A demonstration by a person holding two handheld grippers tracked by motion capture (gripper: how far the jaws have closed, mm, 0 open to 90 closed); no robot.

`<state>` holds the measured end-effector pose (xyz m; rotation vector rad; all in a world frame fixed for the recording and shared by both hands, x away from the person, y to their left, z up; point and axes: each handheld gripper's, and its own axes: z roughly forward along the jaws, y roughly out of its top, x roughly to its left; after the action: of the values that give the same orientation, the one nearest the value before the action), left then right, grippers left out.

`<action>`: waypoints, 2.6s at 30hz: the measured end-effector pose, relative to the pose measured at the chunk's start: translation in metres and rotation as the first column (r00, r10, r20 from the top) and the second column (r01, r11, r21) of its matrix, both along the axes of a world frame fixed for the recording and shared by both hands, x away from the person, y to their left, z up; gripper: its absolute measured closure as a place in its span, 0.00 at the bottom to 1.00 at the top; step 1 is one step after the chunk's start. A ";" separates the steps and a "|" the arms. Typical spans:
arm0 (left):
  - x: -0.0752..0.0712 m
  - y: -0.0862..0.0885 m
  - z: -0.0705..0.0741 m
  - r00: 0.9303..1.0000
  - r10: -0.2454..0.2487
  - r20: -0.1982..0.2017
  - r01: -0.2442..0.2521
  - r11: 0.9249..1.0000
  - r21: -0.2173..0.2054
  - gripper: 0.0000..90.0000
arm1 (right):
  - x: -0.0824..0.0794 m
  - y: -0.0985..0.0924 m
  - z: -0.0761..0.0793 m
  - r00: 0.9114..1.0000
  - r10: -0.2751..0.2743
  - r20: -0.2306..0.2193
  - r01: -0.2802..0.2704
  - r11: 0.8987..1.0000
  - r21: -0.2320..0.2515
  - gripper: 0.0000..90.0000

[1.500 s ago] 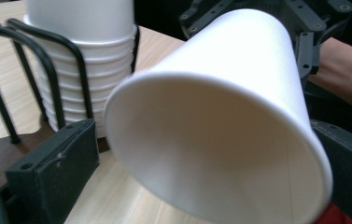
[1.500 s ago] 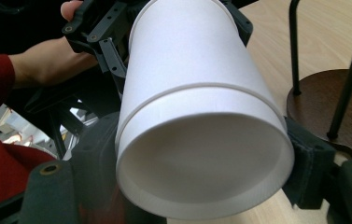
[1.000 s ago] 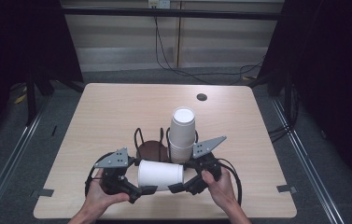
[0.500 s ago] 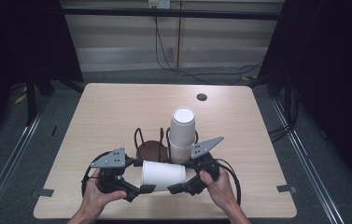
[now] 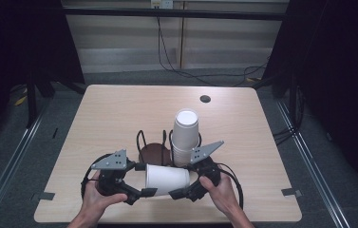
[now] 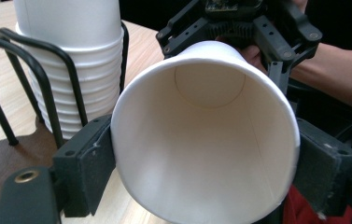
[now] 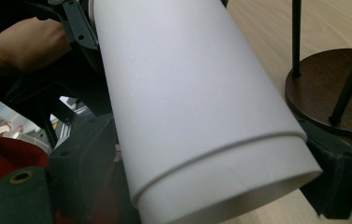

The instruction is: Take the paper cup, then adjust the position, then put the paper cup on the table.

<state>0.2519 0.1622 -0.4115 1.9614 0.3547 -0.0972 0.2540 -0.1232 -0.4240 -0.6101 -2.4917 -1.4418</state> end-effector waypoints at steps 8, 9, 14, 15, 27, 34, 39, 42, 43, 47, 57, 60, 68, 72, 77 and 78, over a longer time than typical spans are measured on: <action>0.003 0.006 0.005 1.000 0.021 0.001 -0.021 1.000 0.019 0.18 | -0.002 -0.006 -0.001 0.999 -0.045 0.013 0.045 0.999 -0.030 0.15; 0.004 0.007 0.005 1.000 0.020 0.000 -0.020 1.000 0.021 0.18 | -0.002 -0.007 -0.001 0.999 -0.045 0.012 0.045 0.999 -0.027 0.15; 0.008 0.014 0.004 0.999 0.039 -0.006 -0.038 0.998 0.047 0.18 | -0.001 -0.010 -0.001 0.998 -0.060 0.018 0.061 0.998 -0.029 0.15; 0.008 0.015 0.005 0.999 0.042 -0.006 -0.042 0.998 0.050 0.18 | -0.001 -0.011 0.000 0.998 -0.063 0.018 0.064 0.998 -0.029 0.15; 0.011 0.028 0.012 0.998 0.059 0.012 -0.060 0.991 0.119 0.18 | -0.001 -0.018 -0.001 0.994 -0.103 0.036 0.104 0.994 -0.044 0.15; 0.013 0.035 0.014 0.997 0.071 -0.015 -0.067 0.980 0.185 0.18 | -0.002 -0.022 -0.003 0.992 -0.120 0.036 0.122 0.990 -0.065 0.15; 0.016 0.043 0.015 0.996 0.090 -0.016 -0.084 0.973 0.214 0.18 | -0.003 -0.027 -0.003 0.988 -0.147 0.042 0.150 0.986 -0.072 0.15; 0.017 0.050 0.015 0.995 0.102 -0.016 -0.095 0.969 0.228 0.18 | -0.001 -0.030 -0.003 0.986 -0.160 0.044 0.163 0.984 -0.067 0.15; 0.018 0.053 0.015 0.994 0.104 -0.015 -0.098 0.966 0.241 0.18 | -0.001 -0.031 -0.003 0.986 -0.161 0.044 0.164 0.984 -0.066 0.15; 0.019 0.062 0.018 0.992 0.122 -0.013 -0.115 0.959 0.258 0.18 | 0.001 -0.034 -0.004 0.983 -0.182 0.041 0.184 0.981 -0.062 0.15; 0.024 0.084 0.028 0.984 0.177 -0.020 -0.163 0.941 0.298 0.17 | 0.001 -0.037 -0.006 0.979 -0.197 0.045 0.200 0.978 -0.066 0.15; 0.026 0.087 0.030 0.981 0.193 -0.012 -0.178 0.926 0.333 0.17 | 0.002 -0.038 -0.007 0.979 -0.200 0.041 0.203 0.977 -0.069 0.15; 0.027 0.104 0.044 0.956 0.290 0.037 -0.282 0.885 0.370 0.17 | -0.001 -0.035 -0.011 0.977 -0.209 0.040 0.212 0.973 -0.088 0.15; 0.029 0.111 0.051 0.945 0.324 0.052 -0.317 0.862 0.396 0.17 | -0.002 -0.034 -0.010 0.975 -0.215 0.057 0.219 0.972 -0.079 0.15; 0.039 0.117 0.057 0.938 0.342 0.054 -0.330 0.834 0.442 0.17 | -0.002 -0.036 -0.009 0.972 -0.228 0.065 0.232 0.969 -0.081 0.15; 0.042 0.118 0.058 0.938 0.343 0.055 -0.330 0.831 0.447 0.17 | -0.002 -0.036 -0.009 0.971 -0.230 0.064 0.235 0.969 -0.080 0.15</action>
<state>0.2941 0.2804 -0.3532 2.3213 0.7971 0.2072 0.2520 -0.1594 -0.4330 -0.9197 -2.6087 -1.4496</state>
